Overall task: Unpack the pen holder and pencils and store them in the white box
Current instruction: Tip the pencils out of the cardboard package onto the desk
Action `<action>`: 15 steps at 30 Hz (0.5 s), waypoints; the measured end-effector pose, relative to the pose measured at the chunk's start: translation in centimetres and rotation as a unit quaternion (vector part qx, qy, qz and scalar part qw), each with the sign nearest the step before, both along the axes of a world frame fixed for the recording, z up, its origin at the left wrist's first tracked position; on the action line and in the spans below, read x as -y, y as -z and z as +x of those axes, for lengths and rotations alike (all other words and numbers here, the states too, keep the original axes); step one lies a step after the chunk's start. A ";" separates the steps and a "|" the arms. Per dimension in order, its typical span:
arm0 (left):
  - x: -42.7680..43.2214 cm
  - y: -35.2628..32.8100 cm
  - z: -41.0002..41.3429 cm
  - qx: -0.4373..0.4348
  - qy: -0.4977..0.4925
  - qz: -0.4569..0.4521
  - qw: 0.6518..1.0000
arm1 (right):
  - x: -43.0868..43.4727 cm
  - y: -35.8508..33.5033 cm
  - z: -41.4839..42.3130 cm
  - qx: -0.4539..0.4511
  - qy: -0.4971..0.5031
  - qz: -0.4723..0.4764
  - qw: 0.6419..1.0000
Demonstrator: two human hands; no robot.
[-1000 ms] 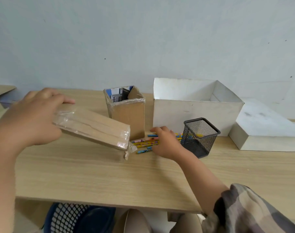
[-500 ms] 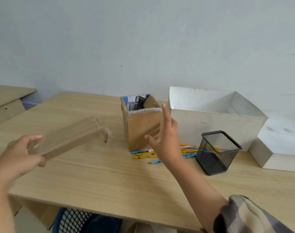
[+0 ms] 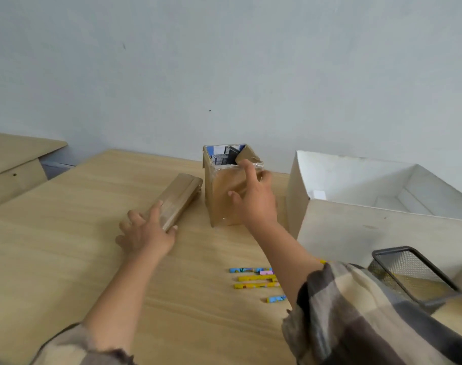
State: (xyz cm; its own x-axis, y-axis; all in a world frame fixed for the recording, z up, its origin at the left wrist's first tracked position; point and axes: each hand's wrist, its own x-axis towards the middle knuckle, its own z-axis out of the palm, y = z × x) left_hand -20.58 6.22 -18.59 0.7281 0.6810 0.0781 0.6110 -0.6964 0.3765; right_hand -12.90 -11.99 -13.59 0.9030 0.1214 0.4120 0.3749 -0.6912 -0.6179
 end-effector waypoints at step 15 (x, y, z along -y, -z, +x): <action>-2.2 1.9 11.8 0.114 -0.021 -0.017 0.993 | -6.1 0.0 12.4 0.006 0.031 -0.013 0.999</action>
State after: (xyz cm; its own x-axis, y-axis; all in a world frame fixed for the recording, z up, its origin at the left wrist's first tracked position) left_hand -8.74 8.40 -20.50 0.6655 0.7150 0.2143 0.5348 -0.6570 0.5314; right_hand -0.51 -5.93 -13.63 0.9040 0.0754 0.4208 0.3377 -0.7294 -0.5949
